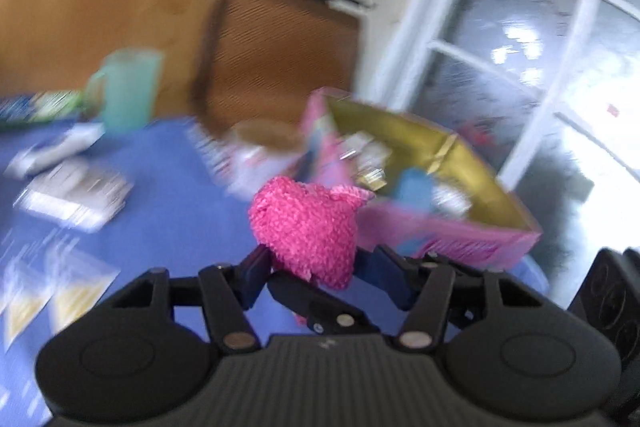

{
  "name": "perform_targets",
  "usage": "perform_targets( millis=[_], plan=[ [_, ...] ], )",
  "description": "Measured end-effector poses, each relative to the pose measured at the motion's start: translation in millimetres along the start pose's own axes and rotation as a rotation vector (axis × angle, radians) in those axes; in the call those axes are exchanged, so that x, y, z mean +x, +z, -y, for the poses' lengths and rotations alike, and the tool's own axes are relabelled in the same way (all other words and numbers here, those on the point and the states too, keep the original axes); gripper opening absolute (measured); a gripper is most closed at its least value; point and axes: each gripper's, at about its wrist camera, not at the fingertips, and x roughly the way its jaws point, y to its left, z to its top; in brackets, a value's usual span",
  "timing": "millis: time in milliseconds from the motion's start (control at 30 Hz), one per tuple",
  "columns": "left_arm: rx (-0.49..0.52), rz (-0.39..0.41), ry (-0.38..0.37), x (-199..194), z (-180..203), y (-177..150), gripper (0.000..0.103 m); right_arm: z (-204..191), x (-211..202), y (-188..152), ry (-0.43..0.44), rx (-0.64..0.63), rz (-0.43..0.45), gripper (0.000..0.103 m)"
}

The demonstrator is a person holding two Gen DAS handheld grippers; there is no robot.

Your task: Organize soft objects

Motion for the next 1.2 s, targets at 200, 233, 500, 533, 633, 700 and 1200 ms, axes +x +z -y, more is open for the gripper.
perform_targets(
  millis=[200, 233, 500, 533, 633, 700, 1200],
  plan=[
    [0.160, 0.025, -0.040, 49, 68, 35, 0.090, 62, -4, 32, -0.221, 0.050, 0.048, 0.053],
    [0.176, 0.030, -0.004, 57, 73, 36, 0.091, 72, 3, 33, -0.255, 0.054, 0.030, 0.057],
    [0.047, 0.056, 0.081, 50, 32, 26, 0.091, 99, 15, 17, -0.384, 0.118, -0.007, 0.068],
    [0.032, 0.059, 0.084, 44, 24, 24, 0.091, 94, 12, 14, -0.378, 0.113, 0.010, 0.068],
    [-0.002, 0.068, 0.119, 27, 1, 13, 0.091, 77, 6, 13, -0.353, 0.081, 0.066, 0.067],
    [-0.021, 0.074, 0.154, 17, -16, 5, 0.091, 62, 4, 14, -0.320, 0.042, 0.084, 0.066],
    [-0.244, 0.155, 0.564, -81, -169, -58, 0.083, -17, 143, 53, 0.148, 0.188, -0.247, 0.047]
  ],
)
